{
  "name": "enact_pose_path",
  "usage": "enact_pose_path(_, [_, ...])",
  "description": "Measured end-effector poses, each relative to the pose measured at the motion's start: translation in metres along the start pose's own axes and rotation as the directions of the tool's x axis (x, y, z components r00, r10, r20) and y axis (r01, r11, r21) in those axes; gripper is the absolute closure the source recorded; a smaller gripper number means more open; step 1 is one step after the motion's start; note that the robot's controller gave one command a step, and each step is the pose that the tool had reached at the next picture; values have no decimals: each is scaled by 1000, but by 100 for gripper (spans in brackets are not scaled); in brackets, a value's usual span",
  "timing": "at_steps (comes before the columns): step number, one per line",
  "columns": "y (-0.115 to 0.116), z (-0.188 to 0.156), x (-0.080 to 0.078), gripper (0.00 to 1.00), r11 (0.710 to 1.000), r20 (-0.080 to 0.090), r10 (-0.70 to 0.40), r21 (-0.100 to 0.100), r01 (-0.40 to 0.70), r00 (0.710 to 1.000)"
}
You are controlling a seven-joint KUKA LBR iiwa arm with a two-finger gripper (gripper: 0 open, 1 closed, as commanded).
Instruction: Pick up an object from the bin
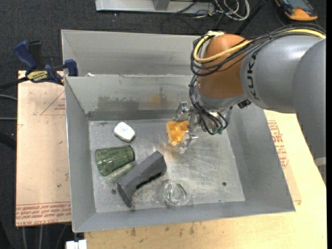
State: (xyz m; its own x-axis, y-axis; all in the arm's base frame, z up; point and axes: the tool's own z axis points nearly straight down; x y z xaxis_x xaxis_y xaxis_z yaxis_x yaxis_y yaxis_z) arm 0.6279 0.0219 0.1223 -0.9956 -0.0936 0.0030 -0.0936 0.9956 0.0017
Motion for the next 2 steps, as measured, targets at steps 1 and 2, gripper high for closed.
enact_pose_path(1, [-1,-68,-2,100,1000,3,14,0,-14,1000])
enact_pose_path(2, [-6,-136,-2,100,1000,4,21,0,-21,1000])
